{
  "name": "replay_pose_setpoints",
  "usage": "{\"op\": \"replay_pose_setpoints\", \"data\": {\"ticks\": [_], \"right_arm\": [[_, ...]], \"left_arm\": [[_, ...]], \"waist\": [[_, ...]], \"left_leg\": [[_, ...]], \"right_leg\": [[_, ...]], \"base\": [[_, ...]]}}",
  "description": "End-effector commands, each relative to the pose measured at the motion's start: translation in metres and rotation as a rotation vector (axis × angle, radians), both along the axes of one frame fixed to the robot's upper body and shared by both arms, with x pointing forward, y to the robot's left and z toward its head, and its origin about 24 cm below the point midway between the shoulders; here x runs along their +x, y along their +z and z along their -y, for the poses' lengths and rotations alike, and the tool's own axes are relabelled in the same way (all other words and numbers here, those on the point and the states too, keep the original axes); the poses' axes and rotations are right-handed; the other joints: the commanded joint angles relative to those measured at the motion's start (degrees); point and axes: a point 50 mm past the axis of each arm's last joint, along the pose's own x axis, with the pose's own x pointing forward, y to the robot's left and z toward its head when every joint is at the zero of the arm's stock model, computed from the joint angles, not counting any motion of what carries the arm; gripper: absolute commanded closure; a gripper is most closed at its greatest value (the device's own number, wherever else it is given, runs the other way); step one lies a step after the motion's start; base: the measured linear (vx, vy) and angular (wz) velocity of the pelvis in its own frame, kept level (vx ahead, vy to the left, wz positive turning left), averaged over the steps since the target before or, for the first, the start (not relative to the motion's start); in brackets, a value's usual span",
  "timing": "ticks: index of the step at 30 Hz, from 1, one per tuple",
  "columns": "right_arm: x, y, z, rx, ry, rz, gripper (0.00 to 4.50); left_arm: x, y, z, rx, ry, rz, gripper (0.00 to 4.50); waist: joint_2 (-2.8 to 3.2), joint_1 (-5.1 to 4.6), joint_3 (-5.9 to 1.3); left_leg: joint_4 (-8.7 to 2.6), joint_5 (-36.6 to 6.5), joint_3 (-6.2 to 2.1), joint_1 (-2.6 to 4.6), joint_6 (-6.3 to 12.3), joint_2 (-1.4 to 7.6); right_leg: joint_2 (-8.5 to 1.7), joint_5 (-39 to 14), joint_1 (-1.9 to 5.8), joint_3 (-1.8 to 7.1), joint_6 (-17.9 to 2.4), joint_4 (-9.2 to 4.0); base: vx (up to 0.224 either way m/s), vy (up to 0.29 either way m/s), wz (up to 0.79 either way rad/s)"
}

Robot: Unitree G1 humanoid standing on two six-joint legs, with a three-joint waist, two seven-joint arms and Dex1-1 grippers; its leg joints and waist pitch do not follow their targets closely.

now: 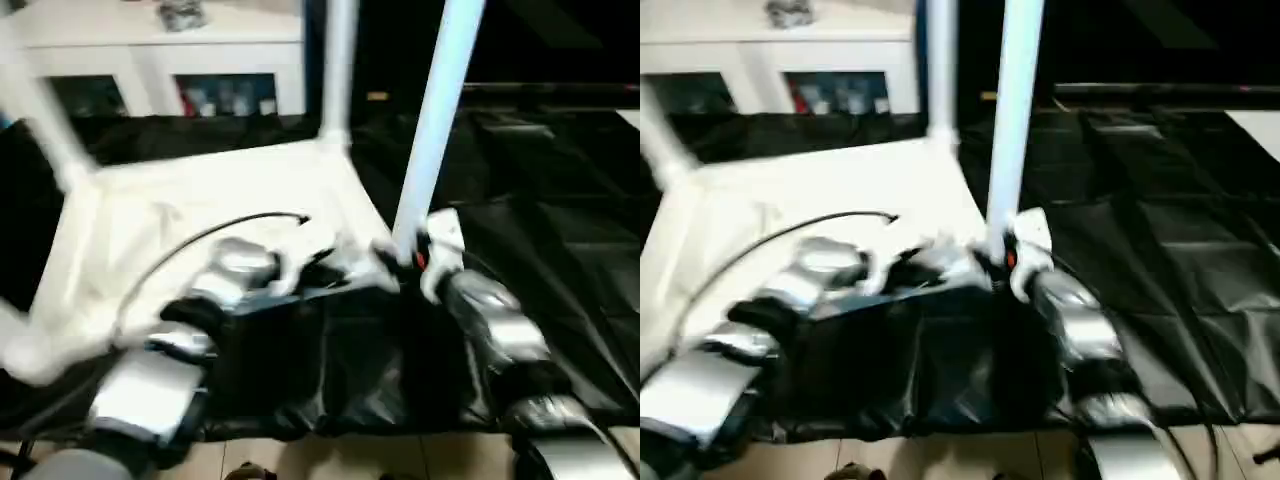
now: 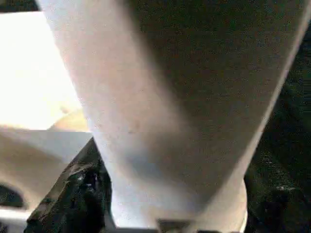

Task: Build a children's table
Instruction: Rotate leg to tighten

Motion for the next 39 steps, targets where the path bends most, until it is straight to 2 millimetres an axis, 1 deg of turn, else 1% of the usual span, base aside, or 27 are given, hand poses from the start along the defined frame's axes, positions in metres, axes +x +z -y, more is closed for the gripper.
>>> {"op": "replay_pose_setpoints", "data": {"ticks": [1, 3, 4, 5, 7, 8, 10, 11, 12, 13, 14, 15, 16, 17, 19, 21, 22, 23, 24, 25, 28, 29, 30, 32, 33, 37, 39], "right_arm": [[-0.007, -0.014, -0.038, -0.028, 0.108, -0.043, 1.07], [-0.006, -0.013, -0.037, -0.009, 0.103, -0.039, 0.98], [-0.006, -0.012, -0.037, -0.003, 0.114, -0.034, 0.98], [-0.005, -0.011, -0.036, -0.002, 0.123, -0.028, 0.86], [-0.006, -0.009, -0.033, -0.008, 0.167, -0.009, 0.63], [-0.006, -0.007, -0.031, -0.017, 0.189, 0.001, 0.63], [-0.008, -0.005, -0.026, -0.024, 0.272, 0.017, 0.63], [-0.012, -0.004, -0.020, -0.028, 0.368, 0.018, 0.63], [-0.013, -0.003, -0.018, -0.029, 0.389, 0.017, 0.63], [-0.017, -0.002, -0.014, -0.029, 0.468, 0.011, 0.63], [-0.017, -0.002, -0.014, -0.030, 0.471, 0.011, 0.63], [-0.024, 0.001, -0.009, -0.033, 0.591, 0.000, 0.63], [-0.028, 0.002, -0.007, -0.032, 0.653, -0.009, 0.63], [-0.032, 0.003, -0.004, -0.034, 0.713, -0.023, 0.63], [-0.039, 0.005, 0.001, -0.034, 0.805, -0.058, 0.63], [-0.043, 0.006, 0.004, -0.042, 0.868, -0.080, 0.63], [-0.044, 0.006, 0.005, -0.048, 0.890, -0.086, 0.63], [-0.045, 0.006, 0.006, -0.050, 0.903, -0.090, 0.77], [-0.047, 0.007, 0.007, -0.054, 0.946, -0.105, 0.87], [-0.048, 0.008, 0.008, -0.053, 0.965, -0.113, 0.87], [-0.050, 0.009, 0.009, -0.057, 0.999, -0.129, 1.17], [-0.050, 0.010, 0.008, -0.059, 1.003, -0.130, 1.17], [-0.050, 0.010, 0.007, -0.060, 1.007, -0.131, 1.29], [-0.050, 0.010, 0.005, -0.056, 1.010, -0.130, 1.36], [-0.050, 0.010, 0.004, -0.055, 1.011, -0.129, 1.57], [-0.054, 0.008, 0.000, -0.014, 1.020, -0.138, 1.66], [-0.056, 0.005, -0.003, 0.004, 0.982, -0.133, 1.71]], "left_arm": [[-0.002, 0.012, 0.034, -0.046, -0.066, 0.060, 4.50], [-0.003, 0.011, 0.034, -0.044, -0.073, 0.059, 4.50], [-0.004, 0.010, 0.033, -0.043, -0.077, 0.063, 4.50], [-0.004, 0.010, 0.032, -0.044, -0.087, 0.065, 4.50], [-0.004, 0.011, 0.029, -0.045, -0.106, 0.079, 4.50], [-0.005, 0.011, 0.027, -0.049, -0.120, 0.080, 4.50], [-0.006, 0.011, 0.022, -0.044, -0.145, 0.084, 4.50], [-0.007, 0.011, 0.018, -0.040, -0.181, 0.083, 4.50], [-0.007, 0.012, 0.017, -0.039, -0.189, 0.083, 4.50], [-0.008, 0.012, 0.014, -0.037, -0.211, 0.076, 4.50], [-0.008, 0.012, 0.013, -0.037, -0.212, 0.075, 4.50], [-0.010, 0.013, 0.008, -0.043, -0.253, 0.062, 4.50], [-0.011, 0.013, 0.005, -0.046, -0.273, 0.058, 4.50], [-0.011, 0.014, 0.002, -0.047, -0.293, 0.049, 4.50], [-0.012, 0.015, -0.004, -0.040, -0.325, 0.034, 4.50], [-0.013, 0.015, -0.009, -0.026, -0.347, 0.026, 4.50], [-0.013, 0.015, -0.012, -0.019, -0.354, 0.023, 4.50], [-0.013, 0.015, -0.014, -0.015, -0.360, 0.023, 4.50], [-0.014, 0.015, -0.019, 0.000, -0.380, 0.018, 4.50], [-0.014, 0.016, -0.022, 0.005, -0.391, 0.015, 4.50], [-0.015, 0.016, -0.027, 0.023, -0.417, 0.008, 4.50], [-0.015, 0.016, -0.028, 0.027, -0.420, 0.007, 4.50], [-0.015, 0.016, -0.029, 0.030, -0.422, 0.006, 4.50], [-0.015, 0.016, -0.030, 0.032, -0.426, 0.003, 4.50], [-0.015, 0.016, -0.030, 0.032, -0.426, 0.003, 4.50], [-0.017, 0.014, -0.031, 0.030, -0.432, -0.006, 4.50], [-0.017, 0.012, -0.030, 0.016, -0.417, -0.014, 4.50]], "waist": [[-0.53, -0.25, -4.17], [-0.59, -0.14, -4.25], [-0.49, -0.05, -4.31], [-0.80, -0.06, -4.28], [-0.58, 0.01, -4.34], [-0.64, 0.06, -4.41], [-0.59, 0.18, -4.45], [-0.56, 0.23, -4.51], [-0.67, 0.33, -4.56], [-0.64, 0.53, -4.62], [-0.75, 0.64, -4.68], [-0.47, 0.64, -4.69], [-0.68, 0.80, -4.76], [-0.61, 0.86, -4.72], [-0.67, 1.13, -4.64], [-0.53, 1.18, -4.43], [-0.84, 1.24, -4.39], [-0.66, 1.40, -4.32], [-0.81, 1.39, -4.30], [-0.80, 1.53, -4.39], [-0.73, 1.80, -4.37], [-0.70, 1.80, -4.33], [-0.90, 1.81, -4.37], [-0.79, 1.83, -4.40], [-0.88, 1.82, -4.42], [-0.83, 1.89, -4.43], [-0.88, 1.92, -4.48]], "left_leg": [[-3.79, -16.4, -1.00, 0.92, 1.59, 1.14], [-3.67, -15.4, -0.84, 0.89, 2.26, 1.10], [-3.65, -14.9, -0.85, 0.76, 2.82, 1.11], [-3.67, -14.7, -0.81, 0.70, 3.21, 1.14], [-3.66, -14.4, -0.82, 0.70, 3.51, 1.23], [-3.59, -14.4, -0.79, 0.68, 3.69, 1.24], [-3.52, -13.9, -0.74, 0.55, 4.11, 1.30], [-3.44, -13.3, -0.69, 0.50, 4.42, 1.34], [-3.37, -13.3, -0.65, 0.48, 4.81, 1.26], [-3.19, -12.5, -0.56, 0.35, 5.57, 1.37], [-3.12, -11.5, -0.59, 0.22, 6.33, 1.44], [-3.09, -11.3, -0.60, 0.26, 6.53, 1.47], [-2.96, -11.3, -0.56, 0.30, 7.10, 1.39], [-2.98, -11.0, -0.57, 0.28, 7.52, 1.50], [-3.03, -11.8, -0.57, 0.40, 7.55, 1.54], [-3.23, -13.2, -0.64, 0.52, 6.67, 1.71], [-3.28, -14.4, -0.61, 0.69, 5.90, 1.68], [-3.40, -14.9, -0.67, 0.84, 5.29, 1.77], [-3.43, -15.1, -0.68, 0.77, 5.12, 1.77], [-3.43, -14.9, -0.72, 0.77, 4.98, 1.76], [-3.43, -14.9, -0.66, 0.99, 4.58, 1.83], [-3.53, -14.6, -0.75, 0.82, 4.43, 1.86], [-3.53, -14.4, -0.75, 0.75, 4.36, 1.84], [-3.47, -14.2, -0.72, 0.81, 4.16, 1.83], [-3.43, -13.9, -0.73, 0.68, 4.18, 1.75], [-3.40, -13.3, -0.74, 0.69, 4.43, 1.73], [-3.38, -13.0, -0.73, 0.69, 4.40, 1.77]], "right_leg": [[-3.48, -19.9, 2.41, 2.35, -10.6, -4.58], [-3.37, -18.2, 2.50, 2.41, -11.1, -4.40], [-3.41, -17.3, 2.68, 2.39, -11.3, -4.28], [-3.35, -17.1, 2.72, 2.35, -11.3, -4.28], [-3.31, -16.6, 2.72, 2.34, -11.4, -4.13], [-3.30, -16.1, 2.78, 2.31, -11.6, -4.07], [-3.26, -14.7, 2.88, 2.31, -12.0, -3.86], [-3.20, -13.5, 2.90, 2.32, -12.4, -3.67], [-3.15, -13.0, 3.09, 2.23, -12.6, -3.67], [-3.23, -11.2, 3.12, 2.30, -13.1, -3.44], [-3.24, -9.4, 3.26, 2.30, -13.6, -3.18], [-3.26, -9.0, 3.14, 2.30, -14.0, -3.08], [-3.19, -8.6, 3.33, 2.21, -14.2, -3.14], [-3.19, -8.2, 3.24, 2.26, -14.5, -3.06], [-3.18, -9.5, 3.21, 2.20, -14.5, -3.20], [-3.27, -12.2, 2.98, 2.19, -14.3, -3.48], [-3.26, -14.4, 2.94, 2.20, -13.7, -3.75], [-3.34, -15.8, 2.78, 2.29, -13.5, -3.80], [-3.37, -16.3, 2.81, 2.29, -13.3, -3.85], [-3.41, -16.5, 2.86, 2.33, -13.1, -3.81], [-3.45, -16.6, 2.62, 2.44, -13.1, -3.86], [-3.46, -16.4, 2.71, 2.41, -13.1, -3.77], [-3.49, -16.4, 2.78, 2.38, -13.0, -3.74], [-3.53, -16.4, 2.67, 2.41, -13.0, -3.72], [-3.53, -16.2, 2.79, 2.40, -12.9, -3.66], [-3.49, -16.2, 2.76, 2.41, -12.6, -3.69], [-3.49, -15.7, 2.76, 2.43, -12.6, -3.60]], "base": [[0.000, 0.000, 0.00], [0.000, 0.000, 0.00], [0.000, 0.000, 0.00], [0.000, 0.000, 0.00], [0.000, 0.000, 0.00], [0.000, 0.000, 0.00], [0.000, 0.000, 0.00], [0.000, 0.000, 0.00], [0.000, 0.000, 0.00], [0.000, 0.000, 0.00], [0.000, 0.000, 0.00], [0.000, 0.000, 0.00], [0.000, 0.000, 0.00], [0.000, 0.000, 0.00], [0.000, 0.000, 0.00], [0.000, 0.000, 0.00], [0.000, 0.000, 0.00], [0.000, 0.000, 0.00], [0.000, 0.000, 0.00], [0.000, 0.000, 0.00], [0.000, 0.000, 0.00], [0.000, 0.000, 0.00], [0.000, 0.000, 0.00], [0.000, 0.000, 0.00], [0.000, 0.000, 0.00], [0.000, 0.000, 0.00], [0.000, 0.000, 0.00]]}}
